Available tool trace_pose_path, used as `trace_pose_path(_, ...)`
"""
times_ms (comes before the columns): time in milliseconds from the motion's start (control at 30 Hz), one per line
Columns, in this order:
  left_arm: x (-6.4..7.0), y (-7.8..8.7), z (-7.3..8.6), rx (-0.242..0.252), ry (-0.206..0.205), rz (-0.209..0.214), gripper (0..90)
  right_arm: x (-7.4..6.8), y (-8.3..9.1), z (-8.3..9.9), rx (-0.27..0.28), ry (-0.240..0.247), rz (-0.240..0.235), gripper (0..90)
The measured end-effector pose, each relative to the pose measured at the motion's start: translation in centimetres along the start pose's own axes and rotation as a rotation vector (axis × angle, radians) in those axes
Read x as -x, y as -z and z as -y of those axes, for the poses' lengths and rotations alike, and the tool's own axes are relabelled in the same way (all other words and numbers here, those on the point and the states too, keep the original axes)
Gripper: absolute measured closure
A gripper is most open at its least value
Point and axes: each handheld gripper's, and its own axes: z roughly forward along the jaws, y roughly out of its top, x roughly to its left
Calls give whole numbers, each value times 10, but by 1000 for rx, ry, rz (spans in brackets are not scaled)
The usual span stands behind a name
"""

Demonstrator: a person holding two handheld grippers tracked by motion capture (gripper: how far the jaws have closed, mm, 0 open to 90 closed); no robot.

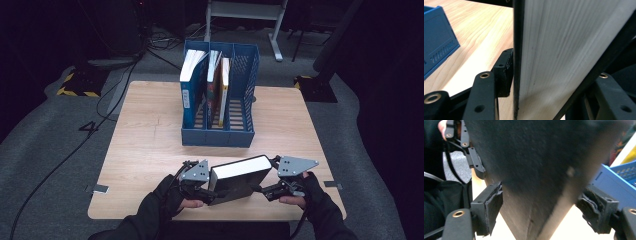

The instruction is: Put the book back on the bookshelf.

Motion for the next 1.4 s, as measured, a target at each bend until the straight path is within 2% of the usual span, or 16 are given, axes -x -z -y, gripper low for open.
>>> trace_pose_path(133,-2,0,1,-9,-9,-19,489,-1,-2,-2,-3,12,-4,279)
trace_pose_path(167,-3,1,1,-20,-14,-35,482,0,-2,-2,0,6,-10,294)
trace_pose_path(233,-4,2,2,-30,-10,-71,423,1,-1,-2,2,4,-14,310)
trace_pose_path(333,-6,4,3,-37,-1,-83,372,1,0,-2,1,8,-17,328)
trace_pose_path(367,-7,5,3,-50,-2,-102,332,1,1,-3,4,8,-22,333)
trace_pose_path(400,-8,4,4,-82,1,-132,242,1,2,-7,11,6,-27,331)
trace_pose_path(433,-9,5,6,-85,11,-135,212,0,2,-8,15,6,-29,331)
trace_pose_path(533,-9,6,8,-90,13,-151,191,0,4,-13,32,10,-43,344)
trace_pose_path(600,-11,7,10,-125,-6,-181,157,-1,7,-20,53,21,-61,381)
trace_pose_path(667,-12,8,12,-116,11,-190,153,-3,6,-22,46,30,-58,394)
trace_pose_path(833,-14,9,13,-130,8,-219,116,-6,6,-28,31,43,-69,424)
trace_pose_path(967,-14,5,14,-175,-24,-279,99,-9,5,-34,6,44,-71,446)
trace_pose_path(1067,-15,4,15,-173,-21,-297,98,-12,3,-40,-29,41,-66,440)
trace_pose_path(1133,-15,3,15,-172,-22,-307,97,-12,3,-41,-32,41,-64,438)
trace_pose_path(1267,-14,1,15,-171,-36,-370,94,-12,0,-46,-43,18,-58,451)
trace_pose_path(1400,-16,0,16,-171,-23,-371,98,-13,-5,-48,-56,0,-46,445)
